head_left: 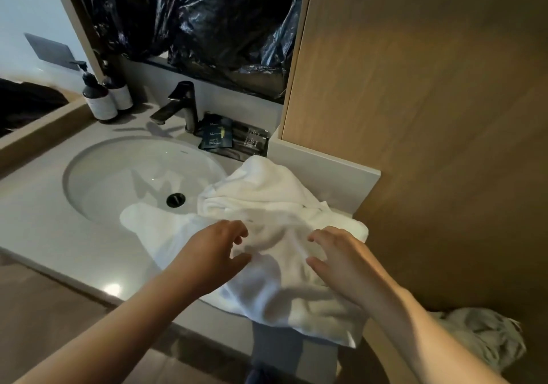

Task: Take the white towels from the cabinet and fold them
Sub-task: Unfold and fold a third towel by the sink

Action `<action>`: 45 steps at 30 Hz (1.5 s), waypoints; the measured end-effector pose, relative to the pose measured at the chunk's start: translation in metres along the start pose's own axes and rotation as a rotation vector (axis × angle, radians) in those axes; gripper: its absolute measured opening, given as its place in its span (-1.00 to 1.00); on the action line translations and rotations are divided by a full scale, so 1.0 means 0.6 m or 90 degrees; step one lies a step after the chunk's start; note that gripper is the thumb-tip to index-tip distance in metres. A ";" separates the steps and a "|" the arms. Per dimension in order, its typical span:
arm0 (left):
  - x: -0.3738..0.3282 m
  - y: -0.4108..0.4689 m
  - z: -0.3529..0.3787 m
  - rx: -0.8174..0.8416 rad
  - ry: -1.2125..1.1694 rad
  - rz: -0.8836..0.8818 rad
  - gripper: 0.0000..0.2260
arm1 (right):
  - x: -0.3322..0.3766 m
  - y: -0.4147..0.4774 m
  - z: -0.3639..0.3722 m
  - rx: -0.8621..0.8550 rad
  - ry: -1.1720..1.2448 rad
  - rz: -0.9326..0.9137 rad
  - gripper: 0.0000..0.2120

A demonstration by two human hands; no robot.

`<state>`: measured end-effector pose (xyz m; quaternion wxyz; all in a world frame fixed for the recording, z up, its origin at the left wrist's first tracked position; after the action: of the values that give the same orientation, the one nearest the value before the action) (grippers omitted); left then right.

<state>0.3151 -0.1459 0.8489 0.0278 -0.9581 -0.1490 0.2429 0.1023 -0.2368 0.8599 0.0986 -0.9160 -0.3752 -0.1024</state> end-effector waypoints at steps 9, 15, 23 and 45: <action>-0.005 0.056 0.006 -0.013 -0.011 -0.023 -0.72 | -0.031 0.066 0.012 0.023 0.015 -0.055 -0.67; -0.002 0.089 -0.003 -0.029 -0.046 -0.036 -0.74 | -0.047 0.099 0.013 0.020 0.019 -0.059 -0.67; 0.013 0.148 -0.028 -0.035 -0.010 0.001 -0.72 | -0.043 0.143 0.007 -0.017 0.046 -0.005 -0.71; 0.044 0.239 -0.026 0.026 0.067 0.037 -0.75 | -0.062 0.208 0.003 -0.095 0.085 0.051 -0.88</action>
<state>0.3838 -0.2741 0.8326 0.0477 -0.9728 -0.1144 0.1958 0.1647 -0.3481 0.8355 0.0586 -0.9261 -0.3225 -0.1868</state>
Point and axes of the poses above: each hand's wrist, its own y-axis towards the middle knuckle, its own z-axis out of the palm, x = y × z, the point moved 2 cm from there along y, towards the middle knuckle, and after that the axes turned 7 degrees about -z, right-handed, at the moved point
